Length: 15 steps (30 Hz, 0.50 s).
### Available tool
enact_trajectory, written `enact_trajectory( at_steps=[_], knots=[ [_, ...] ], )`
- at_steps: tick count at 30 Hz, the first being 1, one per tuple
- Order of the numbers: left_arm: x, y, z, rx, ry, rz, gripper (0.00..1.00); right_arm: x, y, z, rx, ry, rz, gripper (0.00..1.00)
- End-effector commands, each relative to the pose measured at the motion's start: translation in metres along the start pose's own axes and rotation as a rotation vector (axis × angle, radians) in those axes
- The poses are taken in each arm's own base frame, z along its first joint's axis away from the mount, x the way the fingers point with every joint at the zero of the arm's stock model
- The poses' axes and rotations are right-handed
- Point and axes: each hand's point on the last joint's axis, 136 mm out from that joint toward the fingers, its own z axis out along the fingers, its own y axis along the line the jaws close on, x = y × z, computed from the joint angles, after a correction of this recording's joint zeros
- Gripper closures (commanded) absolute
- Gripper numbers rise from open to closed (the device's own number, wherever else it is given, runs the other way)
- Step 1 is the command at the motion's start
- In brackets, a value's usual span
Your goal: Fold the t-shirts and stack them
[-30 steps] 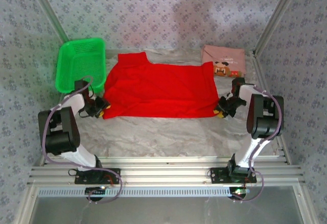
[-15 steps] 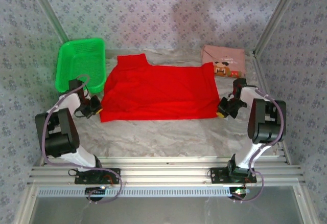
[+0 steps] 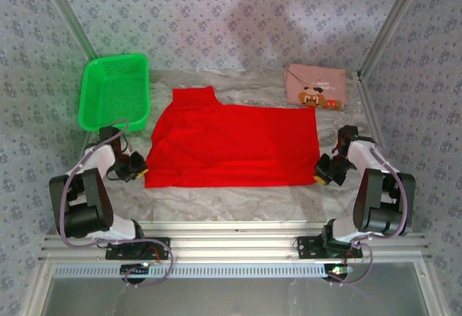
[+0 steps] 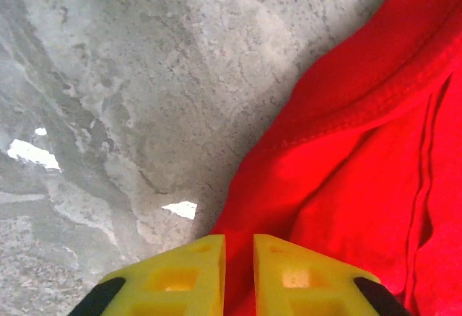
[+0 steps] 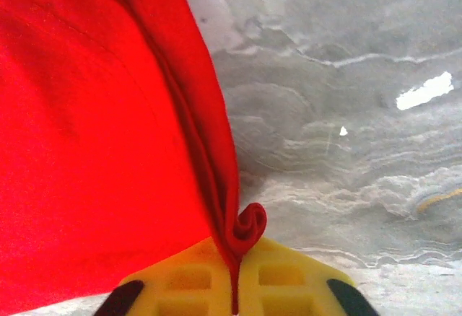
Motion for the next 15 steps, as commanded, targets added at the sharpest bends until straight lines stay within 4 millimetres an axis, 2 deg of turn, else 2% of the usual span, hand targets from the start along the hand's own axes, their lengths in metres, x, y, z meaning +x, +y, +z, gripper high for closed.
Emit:
enact_trajectory(
  at_steps=[1, 2, 3, 5, 8, 11, 13, 15],
  knots=[
    [-0.004, -0.005, -0.020, -0.021, -0.024, -0.021, 0.62, 0.002, -0.005, -0.006, 0.016, -0.015, 0.006, 0.75],
    [-0.006, -0.009, -0.028, -0.019, -0.038, -0.022, 0.57, 0.000, -0.002, -0.011, 0.005, -0.035, 0.000, 0.70],
    [-0.007, -0.015, -0.040, -0.018, -0.065, -0.014, 0.51, -0.002, 0.004, -0.021, -0.018, -0.066, -0.014, 0.60],
    [-0.004, -0.036, -0.066, 0.007, -0.118, 0.032, 0.41, -0.004, 0.014, -0.040, -0.062, -0.114, -0.050, 0.46],
    [0.021, -0.074, -0.089, 0.088, -0.109, 0.083, 0.34, 0.002, 0.042, -0.071, -0.180, -0.166, -0.147, 0.28],
    [0.053, -0.096, -0.088, 0.184, -0.048, 0.056, 0.33, 0.021, 0.080, -0.095, -0.338, -0.189, -0.261, 0.16],
    [0.070, -0.100, -0.080, 0.229, -0.011, -0.003, 0.33, 0.041, 0.102, -0.105, -0.425, -0.177, -0.336, 0.06],
    [0.081, -0.102, -0.073, 0.259, 0.012, -0.047, 0.32, 0.055, 0.115, -0.108, -0.478, -0.160, -0.367, 0.03]
  ],
)
